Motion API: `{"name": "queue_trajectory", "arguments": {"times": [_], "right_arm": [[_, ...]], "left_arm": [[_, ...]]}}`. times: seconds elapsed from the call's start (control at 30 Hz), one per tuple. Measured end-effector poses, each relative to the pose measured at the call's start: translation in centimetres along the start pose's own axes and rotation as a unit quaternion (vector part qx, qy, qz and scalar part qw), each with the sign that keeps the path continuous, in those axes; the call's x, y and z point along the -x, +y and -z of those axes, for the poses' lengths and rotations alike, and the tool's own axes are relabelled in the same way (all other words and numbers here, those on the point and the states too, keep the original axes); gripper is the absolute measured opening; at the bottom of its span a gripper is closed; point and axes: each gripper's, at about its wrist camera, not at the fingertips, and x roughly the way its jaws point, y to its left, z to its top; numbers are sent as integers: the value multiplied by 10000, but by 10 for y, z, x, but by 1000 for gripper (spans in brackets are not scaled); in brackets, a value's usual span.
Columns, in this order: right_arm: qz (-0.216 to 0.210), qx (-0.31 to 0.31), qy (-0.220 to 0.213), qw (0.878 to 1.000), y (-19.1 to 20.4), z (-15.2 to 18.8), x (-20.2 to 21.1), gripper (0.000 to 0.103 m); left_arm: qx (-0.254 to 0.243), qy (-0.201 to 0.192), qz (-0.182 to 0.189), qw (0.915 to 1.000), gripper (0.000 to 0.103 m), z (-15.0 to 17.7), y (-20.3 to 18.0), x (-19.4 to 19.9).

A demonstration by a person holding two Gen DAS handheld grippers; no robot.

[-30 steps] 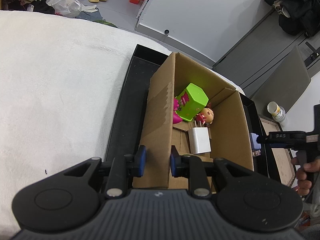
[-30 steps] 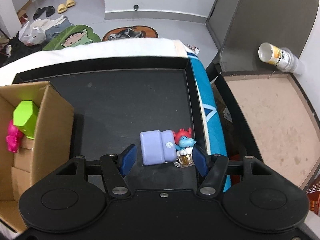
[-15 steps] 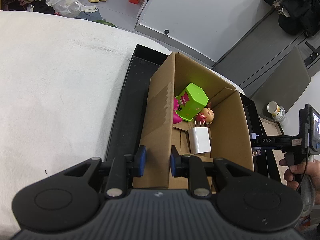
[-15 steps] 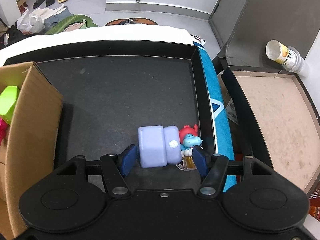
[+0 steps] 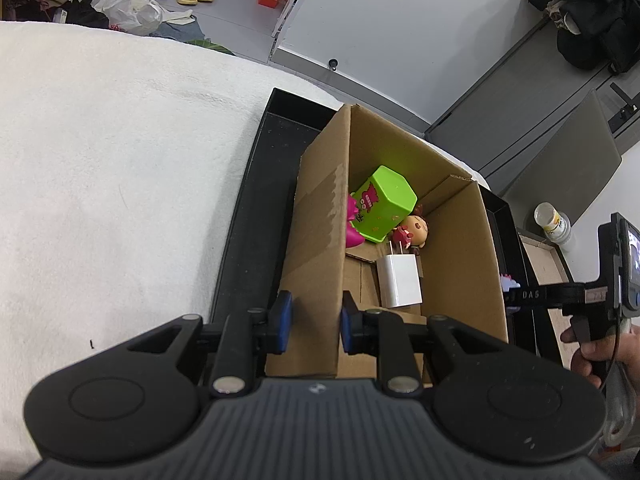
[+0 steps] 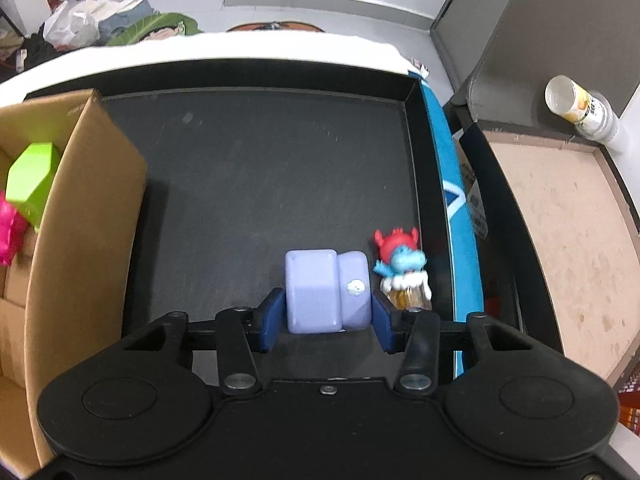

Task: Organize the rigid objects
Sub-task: 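Grasp the lavender block with the right gripper and lift it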

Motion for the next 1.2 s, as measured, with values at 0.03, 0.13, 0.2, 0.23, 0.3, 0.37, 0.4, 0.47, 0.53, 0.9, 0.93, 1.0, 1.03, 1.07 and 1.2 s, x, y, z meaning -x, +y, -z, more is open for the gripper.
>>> {"name": "queue_trajectory", "arguments": {"times": [0.03,0.13,0.2,0.23,0.3,0.37,0.4,0.47,0.53,0.9,0.93,1.0,1.03,1.07,1.2], "right_arm": [[17,14,53,10000,1,2,0,45],[-83,-36,238,9997,2,6,3,45],[-150,-74,324,9993,2,10,6,45],[-151,-60,363,9992,3,12,7,45],[-171,-18,435,9989,6,16,10,44],[-210,30,532,9984,10,20,13,44],[-241,47,596,9979,11,21,13,44],[-327,120,749,9966,16,24,14,44],[-357,229,763,9962,22,26,15,44],[-318,291,374,9984,29,18,2,47],[-335,299,270,9986,28,18,1,48],[-324,292,204,9988,28,19,-2,50],[-304,272,217,9989,28,19,-5,50],[-307,257,237,9989,28,20,-7,50],[-276,353,325,9985,30,22,-9,47]], "left_arm": [[1,0,0,10000,22,0,0,0],[-2,-3,0,10000,22,0,0,0],[-2,-2,-1,10000,22,0,0,0],[-2,-1,0,10000,22,0,0,0],[0,-1,0,10000,22,0,0,0],[3,1,1,10000,22,0,0,0],[2,0,2,10000,22,0,0,0],[3,2,3,10000,22,0,0,0],[3,2,2,10000,22,0,0,0],[7,7,9,10000,22,1,0,-1],[12,8,10,10000,22,1,0,-1],[9,7,11,10000,22,1,-1,-1],[11,8,11,10000,22,1,-1,-1],[14,9,12,10000,22,1,-1,-1],[18,12,21,10000,22,1,-1,-1]]}}
